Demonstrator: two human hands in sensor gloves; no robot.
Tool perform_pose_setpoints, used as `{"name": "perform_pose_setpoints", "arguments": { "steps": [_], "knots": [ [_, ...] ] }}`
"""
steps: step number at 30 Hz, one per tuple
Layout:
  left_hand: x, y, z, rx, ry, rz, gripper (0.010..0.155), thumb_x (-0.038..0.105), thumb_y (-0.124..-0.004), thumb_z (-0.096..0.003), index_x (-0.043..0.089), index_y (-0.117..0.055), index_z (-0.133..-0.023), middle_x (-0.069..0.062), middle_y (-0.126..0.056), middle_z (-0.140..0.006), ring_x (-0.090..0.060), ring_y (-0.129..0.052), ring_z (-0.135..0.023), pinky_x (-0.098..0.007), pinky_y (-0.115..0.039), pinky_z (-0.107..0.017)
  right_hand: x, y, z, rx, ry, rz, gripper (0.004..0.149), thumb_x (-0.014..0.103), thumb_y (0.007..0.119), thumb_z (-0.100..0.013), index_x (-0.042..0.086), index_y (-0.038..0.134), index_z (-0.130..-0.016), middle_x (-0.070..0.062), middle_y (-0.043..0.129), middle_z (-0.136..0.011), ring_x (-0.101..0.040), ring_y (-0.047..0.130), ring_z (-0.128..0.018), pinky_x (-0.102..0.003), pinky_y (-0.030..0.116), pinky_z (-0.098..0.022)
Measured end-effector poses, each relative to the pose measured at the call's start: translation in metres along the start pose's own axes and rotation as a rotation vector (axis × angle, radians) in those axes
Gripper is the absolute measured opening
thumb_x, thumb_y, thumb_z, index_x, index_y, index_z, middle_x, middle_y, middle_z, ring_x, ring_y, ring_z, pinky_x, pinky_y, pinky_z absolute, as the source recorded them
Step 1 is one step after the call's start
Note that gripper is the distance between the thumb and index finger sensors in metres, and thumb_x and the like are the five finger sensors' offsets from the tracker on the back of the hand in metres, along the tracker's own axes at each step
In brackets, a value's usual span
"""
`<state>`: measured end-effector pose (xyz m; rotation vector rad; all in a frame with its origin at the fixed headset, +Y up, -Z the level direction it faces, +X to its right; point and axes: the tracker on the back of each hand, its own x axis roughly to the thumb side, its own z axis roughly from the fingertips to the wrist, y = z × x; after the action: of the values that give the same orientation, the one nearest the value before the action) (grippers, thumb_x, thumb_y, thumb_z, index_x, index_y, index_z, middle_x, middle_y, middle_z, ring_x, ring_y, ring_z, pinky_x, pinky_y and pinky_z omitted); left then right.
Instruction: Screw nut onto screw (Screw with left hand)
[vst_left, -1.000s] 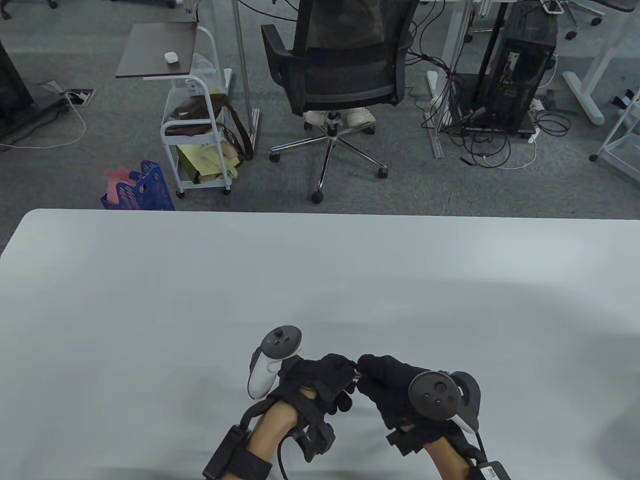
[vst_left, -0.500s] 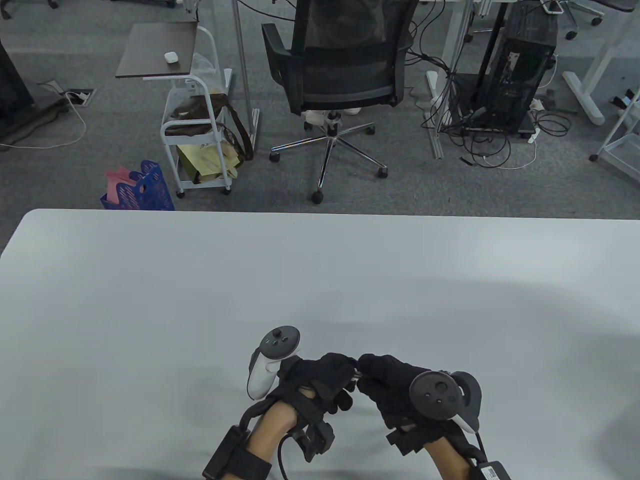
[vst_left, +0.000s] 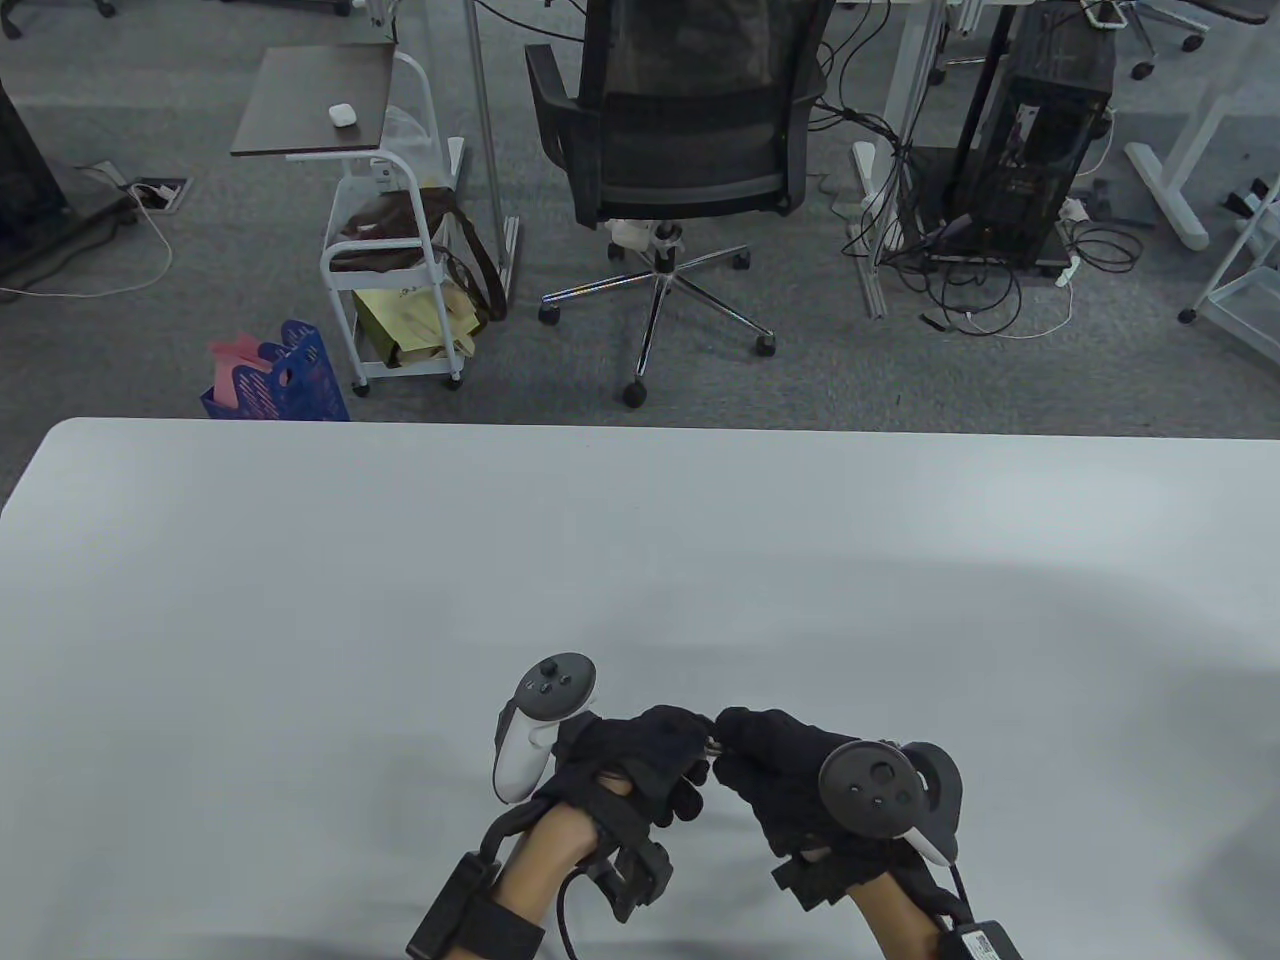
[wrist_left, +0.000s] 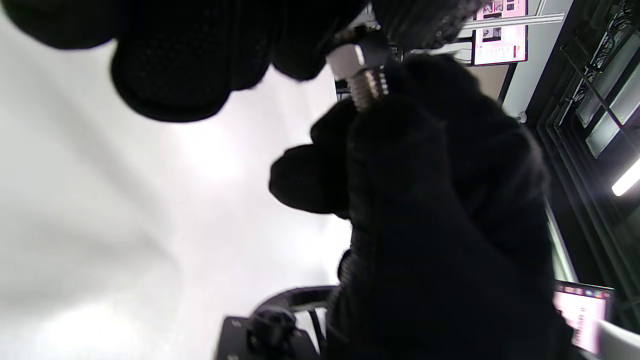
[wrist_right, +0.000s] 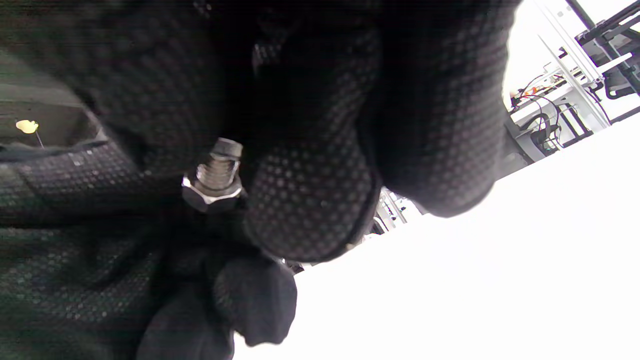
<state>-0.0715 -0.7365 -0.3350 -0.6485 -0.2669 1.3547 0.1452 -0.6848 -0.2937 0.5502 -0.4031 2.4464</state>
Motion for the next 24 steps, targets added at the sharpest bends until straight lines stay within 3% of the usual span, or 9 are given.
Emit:
{"name": "perform_pose_setpoints", "arguments": {
  "steps": [2,6,9,11,18,22,24],
  "knots": [
    [0.0010,-0.0007,-0.0004,-0.021,-0.001,0.010,0.057,0.038,-0.068,-0.0449,0.000,-0.077,-0.087,-0.032,-0.081,-0.079,-0.046,-0.092,-0.048,-0.057,-0.074,-0.036,-0.0001,0.0004,0.0000,0.002,-0.002,0.005,0.044,0.040,0.095,-0.031,0.024,0.088,-0.072,0.001,0.104,-0.062,-0.010,0.117,-0.031,-0.036,0.103,-0.033],
    [0.0013,-0.0019,-0.0011,-0.075,-0.005,0.026,0.056,0.034,-0.067,-0.0455,0.002,-0.066,-0.092,-0.030,-0.073,-0.085,-0.044,-0.089,-0.054,-0.056,-0.072,-0.040,0.0004,0.0003,0.0001,0.005,0.001,-0.002,0.044,0.040,0.094,-0.031,0.024,0.088,-0.072,0.001,0.104,-0.062,-0.010,0.117,-0.031,-0.036,0.103,-0.033],
    [-0.0006,-0.0021,-0.0001,-0.032,-0.005,0.036,0.065,0.041,-0.067,-0.0452,0.002,-0.064,-0.097,-0.032,-0.074,-0.085,-0.046,-0.089,-0.053,-0.056,-0.072,-0.040,0.0009,-0.0014,0.0005,-0.005,-0.001,-0.006,0.044,0.040,0.094,-0.031,0.024,0.088,-0.072,0.001,0.104,-0.062,-0.010,0.117,-0.031,-0.037,0.103,-0.033],
    [-0.0002,-0.0025,-0.0006,-0.024,-0.003,0.020,0.061,0.041,-0.068,-0.0448,0.001,-0.075,-0.089,-0.033,-0.080,-0.080,-0.047,-0.092,-0.049,-0.057,-0.074,-0.037,0.0009,-0.0015,0.0005,-0.007,0.001,-0.011,0.045,0.040,0.094,-0.031,0.024,0.088,-0.072,0.000,0.104,-0.062,-0.010,0.117,-0.031,-0.037,0.103,-0.032],
    [0.0000,-0.0013,-0.0008,-0.001,0.005,0.003,0.056,0.039,-0.068,-0.0448,0.001,-0.075,-0.085,-0.030,-0.082,-0.076,-0.044,-0.092,-0.046,-0.055,-0.075,-0.035,0.0002,0.0041,-0.0010,0.066,0.020,-0.033,0.050,0.038,0.095,-0.031,0.021,0.085,-0.077,-0.002,0.101,-0.067,-0.012,0.117,-0.036,-0.038,0.102,-0.036],
    [0.0013,-0.0022,-0.0019,-0.077,-0.014,0.019,0.056,0.035,-0.067,-0.0456,0.003,-0.065,-0.092,-0.029,-0.074,-0.083,-0.043,-0.089,-0.052,-0.054,-0.073,-0.039,0.0031,0.0020,-0.0008,0.041,0.002,-0.004,0.049,0.038,0.095,-0.031,0.021,0.086,-0.076,-0.002,0.102,-0.065,-0.011,0.117,-0.034,-0.037,0.102,-0.035],
    [0.0013,-0.0020,-0.0006,-0.064,-0.020,0.029,0.063,0.038,-0.066,-0.0460,0.004,-0.058,-0.099,-0.030,-0.070,-0.088,-0.043,-0.088,-0.055,-0.054,-0.072,-0.041,0.0023,0.0001,-0.0009,0.010,0.004,0.002,0.048,0.038,0.095,-0.031,0.022,0.086,-0.075,-0.001,0.103,-0.064,-0.010,0.117,-0.032,-0.037,0.103,-0.034]
  ]
}}
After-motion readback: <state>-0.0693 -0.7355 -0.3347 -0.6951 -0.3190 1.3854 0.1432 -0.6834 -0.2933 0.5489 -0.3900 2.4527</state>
